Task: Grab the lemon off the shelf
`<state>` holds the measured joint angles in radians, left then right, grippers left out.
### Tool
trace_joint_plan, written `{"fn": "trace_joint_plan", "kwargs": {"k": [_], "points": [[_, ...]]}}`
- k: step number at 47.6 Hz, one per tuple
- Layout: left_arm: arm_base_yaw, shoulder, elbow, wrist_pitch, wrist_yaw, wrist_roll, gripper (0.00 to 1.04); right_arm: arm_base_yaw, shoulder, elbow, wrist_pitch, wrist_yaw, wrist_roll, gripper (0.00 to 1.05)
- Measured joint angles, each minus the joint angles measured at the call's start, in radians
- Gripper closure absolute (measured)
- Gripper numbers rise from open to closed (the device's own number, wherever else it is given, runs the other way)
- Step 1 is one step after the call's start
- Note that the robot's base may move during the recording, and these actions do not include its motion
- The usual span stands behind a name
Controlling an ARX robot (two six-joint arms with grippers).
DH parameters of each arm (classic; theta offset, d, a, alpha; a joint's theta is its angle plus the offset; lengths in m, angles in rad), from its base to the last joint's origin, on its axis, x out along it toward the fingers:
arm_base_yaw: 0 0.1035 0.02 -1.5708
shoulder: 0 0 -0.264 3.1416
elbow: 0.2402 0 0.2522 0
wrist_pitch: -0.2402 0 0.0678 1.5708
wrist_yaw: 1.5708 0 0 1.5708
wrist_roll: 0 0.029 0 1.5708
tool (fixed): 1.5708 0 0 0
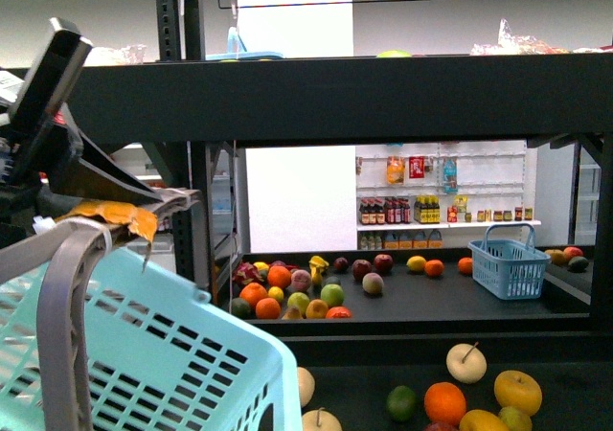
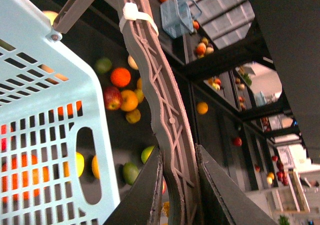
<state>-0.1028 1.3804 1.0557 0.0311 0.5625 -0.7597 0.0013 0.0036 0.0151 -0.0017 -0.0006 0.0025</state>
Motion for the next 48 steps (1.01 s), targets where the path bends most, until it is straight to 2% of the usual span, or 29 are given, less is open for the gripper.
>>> {"fn": "trace_joint_plan", "kwargs": {"k": [10, 26, 31, 33, 35, 40, 48], "points": [[-0.046, 0.025, -0.003, 0.000, 0.026, 0.139, 0.91, 0.000, 0.000, 0.000, 0.000, 0.000, 0.000, 0.08], [-0.048, 0.039, -0.046, 0.067, 0.010, 0.134, 0.92, 0.001, 0.000, 0.000, 0.000, 0.008, -0.002, 0.08], [-0.048, 0.040, -0.047, 0.068, 0.005, 0.134, 0.92, 0.106, 0.040, 0.000, 0.005, 0.317, -0.053, 0.08], [-0.048, 0.040, -0.047, 0.069, 0.001, 0.134, 0.92, 0.126, 0.061, 0.000, 0.006, 0.379, -0.061, 0.08], [-0.047, 0.040, -0.047, 0.069, -0.003, 0.134, 0.92, 0.129, 0.088, 0.001, 0.014, 0.397, -0.065, 0.08], [-0.047, 0.040, -0.047, 0.069, -0.005, 0.134, 0.92, 0.109, 0.184, 0.016, 0.059, 0.350, -0.063, 0.08], [-0.047, 0.040, -0.047, 0.070, -0.003, 0.134, 0.92, 0.013, 0.489, 0.109, 0.259, 0.169, -0.044, 0.08]]}}
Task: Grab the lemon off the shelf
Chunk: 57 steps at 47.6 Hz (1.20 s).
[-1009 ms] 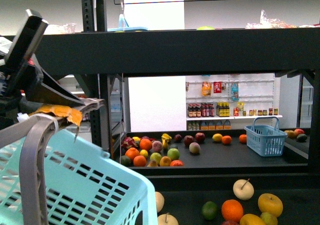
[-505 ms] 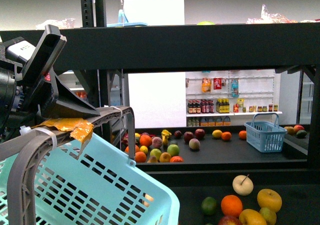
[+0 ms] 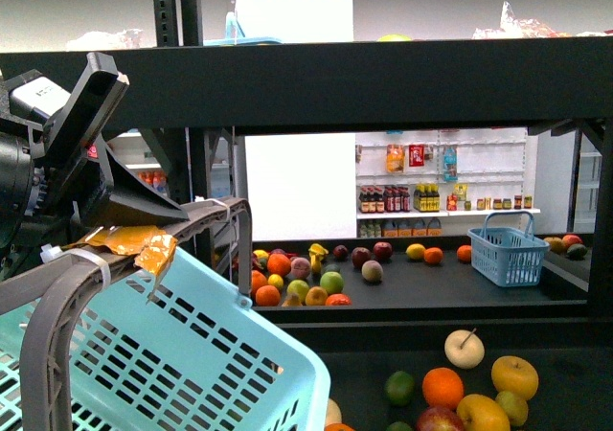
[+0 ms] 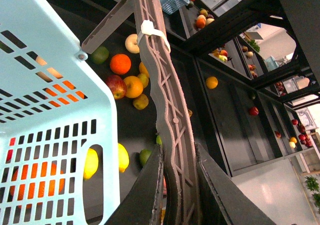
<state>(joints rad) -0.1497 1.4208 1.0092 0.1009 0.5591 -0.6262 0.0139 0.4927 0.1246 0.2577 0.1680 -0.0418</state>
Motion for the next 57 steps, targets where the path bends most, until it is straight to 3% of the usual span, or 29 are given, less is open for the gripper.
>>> {"fn": "trace_joint_plan", "kwargs": {"k": [9, 17, 35, 57], "points": [[0.000, 0.000, 0.000, 0.000, 0.000, -0.002, 0.92, -0.083, 0.468, 0.192, 0.233, -0.192, 0.002, 0.08], [0.000, 0.000, 0.000, 0.000, -0.002, 0.000, 0.92, -0.082, 0.989, 0.479, 0.259, -0.315, -0.005, 0.08], [0.000, 0.001, 0.000, 0.000, 0.002, -0.001, 0.92, -0.021, 1.627, 1.003, 0.006, -0.278, -0.049, 0.08], [0.000, 0.001, 0.000, 0.000, 0.002, 0.000, 0.92, 0.034, 1.967, 1.291, -0.128, -0.221, -0.056, 0.08]]}}
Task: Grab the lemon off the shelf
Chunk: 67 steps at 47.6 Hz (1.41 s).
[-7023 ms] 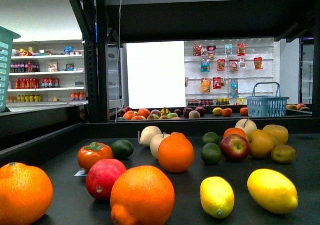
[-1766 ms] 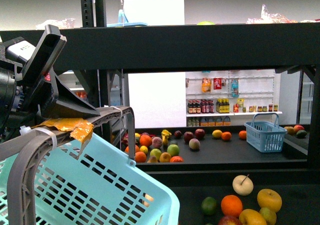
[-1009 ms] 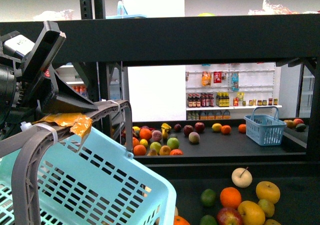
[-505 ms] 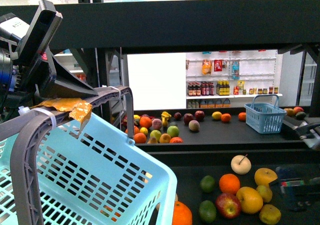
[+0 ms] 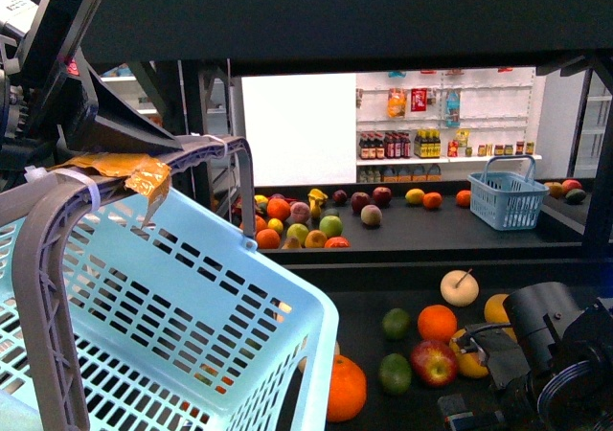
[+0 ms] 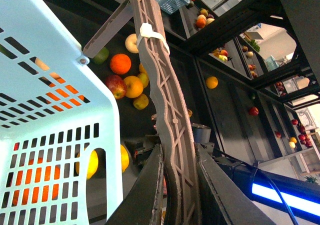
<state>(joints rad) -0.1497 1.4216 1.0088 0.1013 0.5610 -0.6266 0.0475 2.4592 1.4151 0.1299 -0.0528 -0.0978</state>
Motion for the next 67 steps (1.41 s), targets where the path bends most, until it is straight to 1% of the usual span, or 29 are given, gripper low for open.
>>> {"fn": "trace_joint_plan", "kwargs": {"k": [17, 41, 42, 47, 50, 52, 55, 59, 67], "points": [[0.000, 0.000, 0.000, 0.000, 0.000, 0.000, 0.92, 0.032, 0.088, 0.005, -0.028, 0.012, 0.021, 0.08], [0.000, 0.000, 0.000, 0.000, 0.000, 0.000, 0.92, 0.047, 0.132, 0.004, -0.049, 0.043, 0.024, 0.08], [0.000, 0.000, 0.000, 0.000, 0.000, 0.000, 0.92, 0.047, 0.134, 0.004, -0.051, 0.043, 0.026, 0.09], [0.000, 0.000, 0.000, 0.000, 0.000, 0.000, 0.92, 0.050, 0.146, 0.011, -0.061, 0.045, 0.026, 0.24], [0.000, 0.000, 0.000, 0.000, 0.000, 0.000, 0.92, 0.051, 0.151, 0.013, -0.062, 0.046, 0.026, 0.30], [0.000, 0.000, 0.000, 0.000, 0.000, 0.000, 0.92, 0.052, 0.155, 0.016, -0.062, 0.048, 0.026, 0.37], [0.000, 0.000, 0.000, 0.000, 0.000, 0.000, 0.92, 0.053, 0.155, 0.019, -0.061, 0.049, 0.027, 0.43], [0.000, 0.000, 0.000, 0.000, 0.000, 0.000, 0.92, 0.051, 0.155, 0.024, -0.057, 0.050, 0.029, 0.47], [0.000, 0.000, 0.000, 0.000, 0.000, 0.000, 0.92, 0.039, 0.151, 0.021, -0.029, 0.060, 0.028, 0.48]]}}
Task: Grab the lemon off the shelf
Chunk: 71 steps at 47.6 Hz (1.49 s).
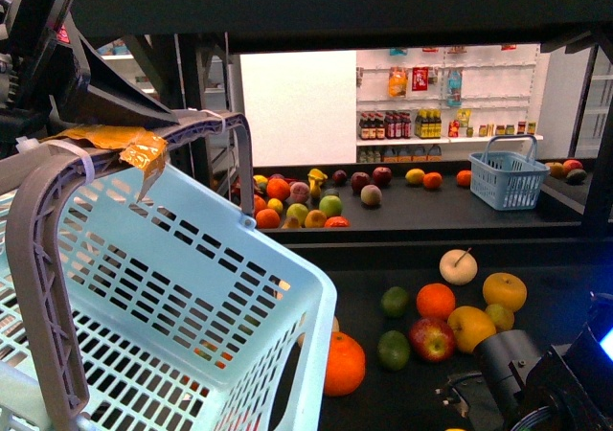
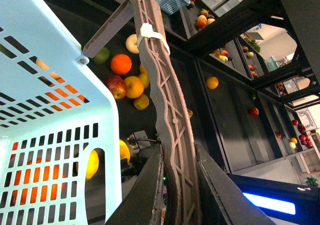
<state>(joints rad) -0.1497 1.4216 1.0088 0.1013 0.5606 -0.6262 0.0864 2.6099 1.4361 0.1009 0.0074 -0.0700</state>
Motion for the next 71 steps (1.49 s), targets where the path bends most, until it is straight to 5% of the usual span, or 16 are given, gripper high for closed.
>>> {"fn": "trace_joint_plan", "kwargs": {"k": [19, 36, 56, 71], "points": [[0.000, 0.000, 0.000, 0.000, 0.000, 0.000, 0.92, -0.031, -0.445, -0.235, 0.105, -0.133, -0.027, 0.49], [0.000, 0.000, 0.000, 0.000, 0.000, 0.000, 0.92, 0.157, -0.982, -0.367, 0.003, -0.341, 0.090, 0.49], [0.000, 0.000, 0.000, 0.000, 0.000, 0.000, 0.92, 0.397, -0.962, -0.323, -0.030, -0.407, 0.154, 0.49], [0.000, 0.000, 0.000, 0.000, 0.000, 0.000, 0.92, 0.447, -0.893, -0.311, -0.030, -0.369, 0.148, 0.49]]}}
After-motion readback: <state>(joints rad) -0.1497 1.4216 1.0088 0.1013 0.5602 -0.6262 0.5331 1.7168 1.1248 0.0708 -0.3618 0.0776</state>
